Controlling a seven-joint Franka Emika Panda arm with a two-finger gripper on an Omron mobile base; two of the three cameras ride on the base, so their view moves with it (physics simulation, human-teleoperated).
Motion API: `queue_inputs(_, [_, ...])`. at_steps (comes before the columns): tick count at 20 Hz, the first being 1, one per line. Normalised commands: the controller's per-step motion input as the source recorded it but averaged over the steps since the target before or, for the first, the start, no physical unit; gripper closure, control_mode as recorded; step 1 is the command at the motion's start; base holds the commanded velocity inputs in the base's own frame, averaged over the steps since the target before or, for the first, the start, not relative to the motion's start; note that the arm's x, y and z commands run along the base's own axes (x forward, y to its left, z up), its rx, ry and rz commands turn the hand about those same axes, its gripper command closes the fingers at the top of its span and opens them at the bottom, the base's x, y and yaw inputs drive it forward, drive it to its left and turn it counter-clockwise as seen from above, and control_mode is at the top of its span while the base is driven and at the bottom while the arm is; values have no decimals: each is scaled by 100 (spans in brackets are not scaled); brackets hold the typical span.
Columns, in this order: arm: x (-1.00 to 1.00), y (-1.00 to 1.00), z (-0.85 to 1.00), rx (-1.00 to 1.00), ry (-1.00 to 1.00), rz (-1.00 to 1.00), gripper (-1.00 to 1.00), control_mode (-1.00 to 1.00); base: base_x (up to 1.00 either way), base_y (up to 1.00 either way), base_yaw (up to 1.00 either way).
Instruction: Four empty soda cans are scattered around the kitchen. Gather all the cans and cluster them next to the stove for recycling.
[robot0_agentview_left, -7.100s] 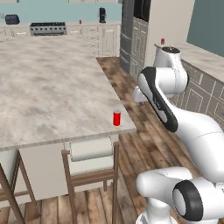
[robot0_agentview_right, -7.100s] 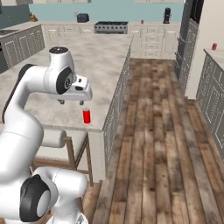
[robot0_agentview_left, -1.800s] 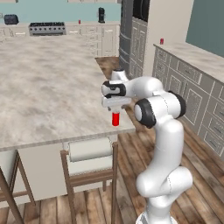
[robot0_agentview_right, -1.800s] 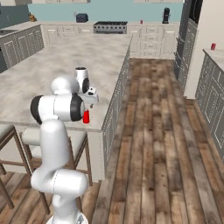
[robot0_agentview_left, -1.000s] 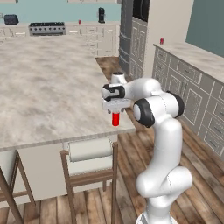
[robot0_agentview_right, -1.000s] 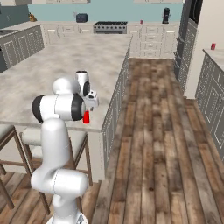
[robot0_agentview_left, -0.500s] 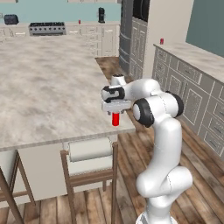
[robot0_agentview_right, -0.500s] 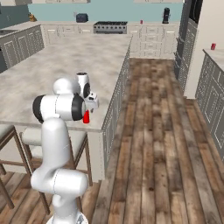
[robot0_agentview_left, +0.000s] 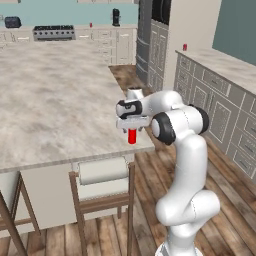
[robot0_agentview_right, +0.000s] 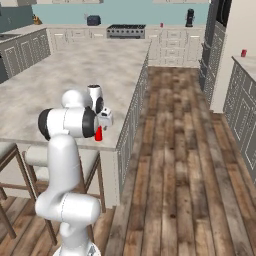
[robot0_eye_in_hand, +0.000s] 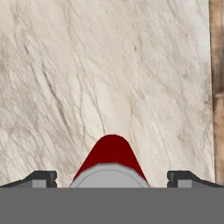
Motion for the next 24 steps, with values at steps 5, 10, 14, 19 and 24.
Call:
queue_inputs(5, [0,0,-9,0,4,-2,100,-100,0,0,0])
queue_inputs(10, [-1,0,-1,0,0,0,100,-100,0,0,0])
queue_inputs(14, [-8,-3,14,0,-4,0,100,-100,0,0,0])
queue_inputs(19, [-20,-16,54,0,-13,0,100,-100,0,0,0])
queue_inputs(24, [-27,-21,56,0,-14,4,100,-100,0,0,0])
